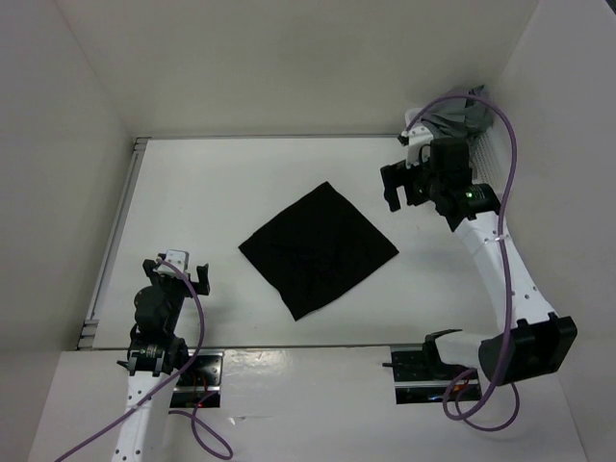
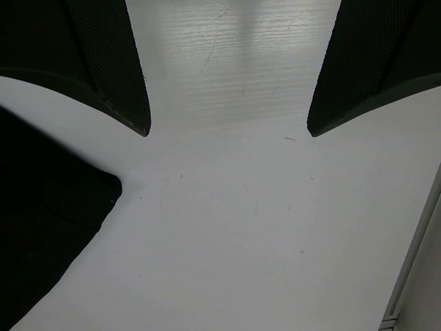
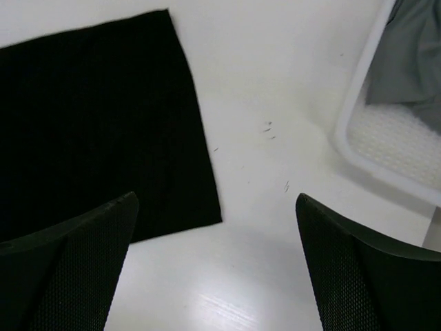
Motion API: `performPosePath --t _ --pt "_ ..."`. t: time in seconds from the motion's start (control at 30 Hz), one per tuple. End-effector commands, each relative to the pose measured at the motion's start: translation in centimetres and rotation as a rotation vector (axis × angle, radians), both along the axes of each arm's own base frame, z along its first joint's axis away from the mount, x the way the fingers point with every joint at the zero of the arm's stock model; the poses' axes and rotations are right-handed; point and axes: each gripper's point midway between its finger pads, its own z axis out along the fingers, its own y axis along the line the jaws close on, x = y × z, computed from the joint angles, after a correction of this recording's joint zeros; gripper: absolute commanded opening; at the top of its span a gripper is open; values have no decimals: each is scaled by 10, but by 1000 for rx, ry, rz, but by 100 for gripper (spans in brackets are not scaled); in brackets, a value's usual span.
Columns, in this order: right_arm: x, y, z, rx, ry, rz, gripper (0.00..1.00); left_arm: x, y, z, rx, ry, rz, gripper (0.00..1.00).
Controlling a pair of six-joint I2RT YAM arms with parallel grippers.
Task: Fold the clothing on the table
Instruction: Move the skirt to the center of the board
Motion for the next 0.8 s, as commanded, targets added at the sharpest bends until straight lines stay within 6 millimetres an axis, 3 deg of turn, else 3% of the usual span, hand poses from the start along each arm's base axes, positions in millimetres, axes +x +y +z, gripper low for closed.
performPosePath --t 0.0,0.07,0.2,0.47,0.77 --pt "-31 12 -4 28 3 100 99 2 0 13 -8 -105 5 100" --pt "-49 15 -33 21 95 144 99 2 0 13 -8 -105 5 100" --pt "-72 19 -55 22 148 196 99 2 0 13 -8 -105 5 100" --pt "-103 27 -45 57 92 281 99 2 0 13 -8 -105 5 100" --pt "-95 0 -45 91 89 172 99 2 0 13 -8 -105 5 100"
